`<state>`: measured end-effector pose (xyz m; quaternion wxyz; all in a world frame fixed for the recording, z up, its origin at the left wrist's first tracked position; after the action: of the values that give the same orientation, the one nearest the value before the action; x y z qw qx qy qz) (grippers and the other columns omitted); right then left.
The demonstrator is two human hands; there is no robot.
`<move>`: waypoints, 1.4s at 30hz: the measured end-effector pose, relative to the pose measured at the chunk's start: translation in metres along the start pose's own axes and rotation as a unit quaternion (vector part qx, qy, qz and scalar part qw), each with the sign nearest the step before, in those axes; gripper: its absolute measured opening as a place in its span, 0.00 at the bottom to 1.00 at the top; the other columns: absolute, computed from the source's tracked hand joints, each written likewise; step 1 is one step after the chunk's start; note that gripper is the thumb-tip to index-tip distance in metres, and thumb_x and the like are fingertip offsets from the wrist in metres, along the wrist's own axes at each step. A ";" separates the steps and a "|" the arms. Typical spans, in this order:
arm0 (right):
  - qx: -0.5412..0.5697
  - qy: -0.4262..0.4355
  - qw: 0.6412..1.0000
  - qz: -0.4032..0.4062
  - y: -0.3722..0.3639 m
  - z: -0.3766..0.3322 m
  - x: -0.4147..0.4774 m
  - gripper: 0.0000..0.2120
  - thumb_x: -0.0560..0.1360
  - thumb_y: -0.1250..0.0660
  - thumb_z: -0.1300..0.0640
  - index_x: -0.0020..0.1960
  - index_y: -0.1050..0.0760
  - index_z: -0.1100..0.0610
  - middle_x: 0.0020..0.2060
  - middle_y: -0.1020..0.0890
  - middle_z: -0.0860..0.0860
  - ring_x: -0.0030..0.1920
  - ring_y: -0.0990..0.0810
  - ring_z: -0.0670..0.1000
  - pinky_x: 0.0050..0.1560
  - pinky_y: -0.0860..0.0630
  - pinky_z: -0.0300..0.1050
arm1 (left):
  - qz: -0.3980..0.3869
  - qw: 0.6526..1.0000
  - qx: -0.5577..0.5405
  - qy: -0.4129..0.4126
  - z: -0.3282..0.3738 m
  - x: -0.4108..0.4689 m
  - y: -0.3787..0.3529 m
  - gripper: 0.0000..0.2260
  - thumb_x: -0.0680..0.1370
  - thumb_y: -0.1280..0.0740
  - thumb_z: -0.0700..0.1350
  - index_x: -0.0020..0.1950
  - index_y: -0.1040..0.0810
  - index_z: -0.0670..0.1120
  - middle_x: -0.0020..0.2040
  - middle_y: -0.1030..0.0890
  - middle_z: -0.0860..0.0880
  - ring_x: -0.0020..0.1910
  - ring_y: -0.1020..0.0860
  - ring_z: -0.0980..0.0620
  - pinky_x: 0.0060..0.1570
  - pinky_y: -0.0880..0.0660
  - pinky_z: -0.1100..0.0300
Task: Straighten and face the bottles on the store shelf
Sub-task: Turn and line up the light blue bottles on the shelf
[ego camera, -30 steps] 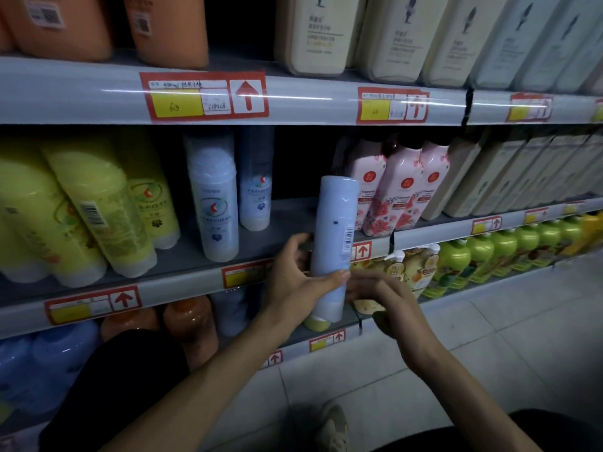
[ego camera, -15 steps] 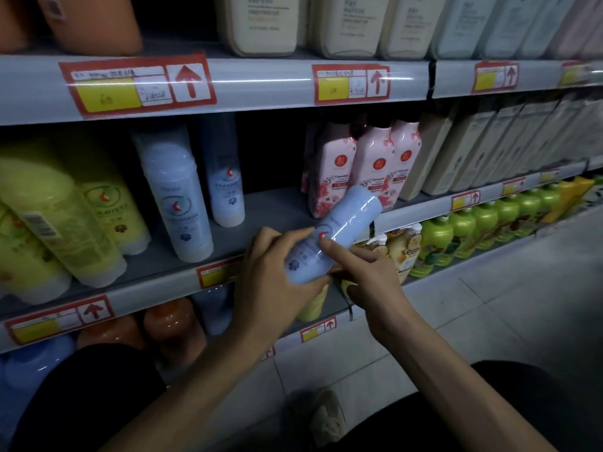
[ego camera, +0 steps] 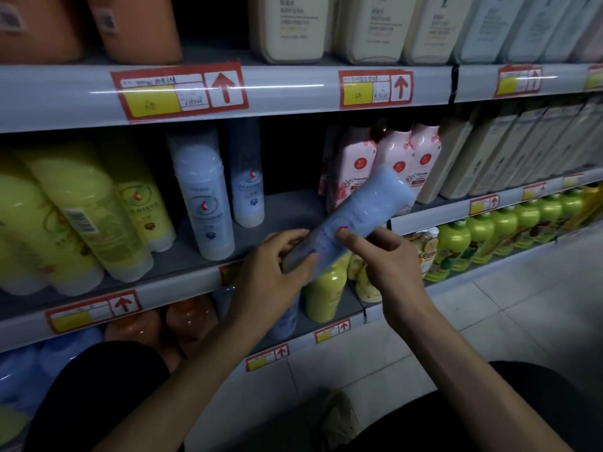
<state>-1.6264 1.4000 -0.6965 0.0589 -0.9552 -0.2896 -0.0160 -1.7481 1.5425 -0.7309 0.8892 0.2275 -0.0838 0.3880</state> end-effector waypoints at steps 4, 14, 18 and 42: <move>-0.018 0.086 0.996 -0.008 -0.018 -0.010 0.007 0.11 0.72 0.21 0.64 0.54 0.15 0.62 0.47 0.11 0.50 0.50 0.12 0.49 0.50 0.18 0.40 | 0.052 0.998 0.010 -0.023 0.000 0.004 0.004 0.18 0.78 0.26 0.43 0.68 0.20 0.50 0.59 0.20 0.55 0.58 0.19 0.58 0.59 0.19 0.52; -0.121 0.189 0.974 -0.039 -0.061 -0.012 0.050 0.10 0.72 0.20 0.58 0.53 0.14 0.58 0.46 0.11 0.49 0.48 0.12 0.48 0.51 0.15 0.52 | 0.050 0.994 -0.086 0.050 -0.003 0.018 0.010 0.21 0.80 0.31 0.39 0.69 0.26 0.58 0.62 0.18 0.59 0.60 0.19 0.61 0.61 0.20 0.56; -0.129 0.175 0.975 -0.048 -0.069 -0.006 0.069 0.13 0.72 0.20 0.55 0.54 0.14 0.58 0.48 0.11 0.50 0.51 0.12 0.51 0.53 0.16 0.60 | 0.053 0.993 -0.097 0.051 -0.005 0.023 0.013 0.22 0.80 0.32 0.34 0.70 0.26 0.54 0.61 0.17 0.56 0.59 0.18 0.61 0.60 0.20 0.60; -0.217 0.161 0.963 -0.006 -0.080 0.010 0.076 0.28 0.70 0.19 0.47 0.65 0.21 0.55 0.52 0.13 0.47 0.52 0.14 0.44 0.51 0.15 0.50 | 0.060 0.991 -0.094 0.071 -0.010 0.027 0.020 0.20 0.79 0.29 0.44 0.71 0.24 0.52 0.60 0.17 0.57 0.58 0.18 0.63 0.55 0.19 0.63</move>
<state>-1.6074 1.5094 -0.6929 -0.1041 -0.9280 -0.2718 -0.2324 -1.7448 1.5766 -0.7242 0.8856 0.1088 -0.0698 0.4461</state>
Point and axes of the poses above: each hand's wrist, its own x-axis towards the middle knuckle, its own y-axis out of the back of the hand, z = x × y, the point moved 1 cm from there along x, towards the middle knuckle
